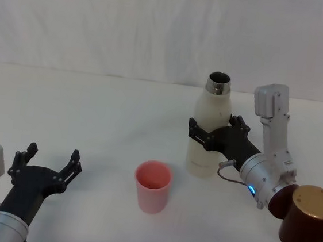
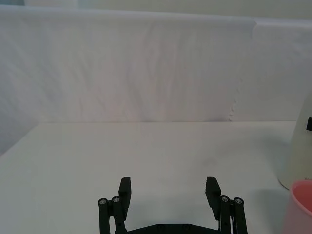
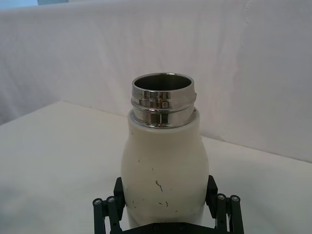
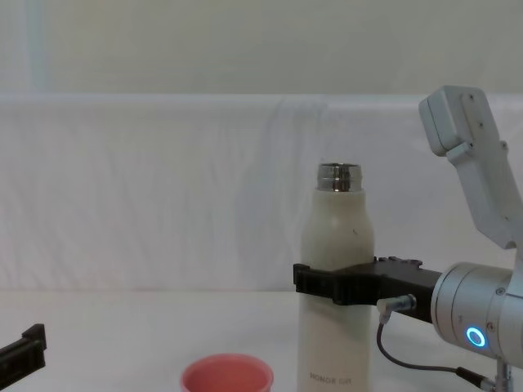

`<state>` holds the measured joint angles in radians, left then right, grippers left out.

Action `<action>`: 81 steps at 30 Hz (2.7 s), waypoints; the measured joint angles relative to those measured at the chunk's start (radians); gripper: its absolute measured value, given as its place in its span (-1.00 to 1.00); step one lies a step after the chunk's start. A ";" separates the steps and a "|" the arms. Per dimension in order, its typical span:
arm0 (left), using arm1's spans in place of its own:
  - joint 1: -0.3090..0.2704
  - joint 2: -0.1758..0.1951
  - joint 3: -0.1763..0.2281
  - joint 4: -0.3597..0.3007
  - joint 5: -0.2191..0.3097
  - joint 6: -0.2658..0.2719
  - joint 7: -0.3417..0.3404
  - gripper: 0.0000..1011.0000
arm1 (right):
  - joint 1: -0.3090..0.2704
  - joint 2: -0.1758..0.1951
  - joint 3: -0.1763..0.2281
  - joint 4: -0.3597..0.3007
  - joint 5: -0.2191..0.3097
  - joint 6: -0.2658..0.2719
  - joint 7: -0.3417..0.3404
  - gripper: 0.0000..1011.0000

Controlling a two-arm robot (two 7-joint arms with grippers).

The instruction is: Grasp the thermos with one hand and pour water into the cup lid.

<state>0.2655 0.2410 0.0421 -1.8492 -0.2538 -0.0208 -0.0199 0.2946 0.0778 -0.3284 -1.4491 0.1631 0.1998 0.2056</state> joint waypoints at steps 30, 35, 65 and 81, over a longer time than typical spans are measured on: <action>0.000 0.000 0.000 0.000 0.000 0.000 0.000 0.98 | -0.045 0.027 0.008 -0.048 0.000 -0.015 -0.003 0.98; 0.000 0.000 0.000 0.000 0.000 0.000 0.000 0.98 | -0.058 0.036 0.009 -0.068 0.001 -0.015 0.001 0.98; 0.000 0.000 0.000 0.000 0.000 0.000 0.000 0.98 | -0.172 0.090 0.024 -0.217 0.007 -0.004 0.005 0.98; 0.000 0.000 0.000 0.000 0.000 0.000 0.000 0.98 | -0.246 0.166 0.001 -0.249 0.035 -0.081 0.086 0.98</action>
<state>0.2655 0.2410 0.0421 -1.8492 -0.2538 -0.0208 -0.0199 0.0485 0.2440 -0.3271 -1.6983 0.1985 0.1189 0.2919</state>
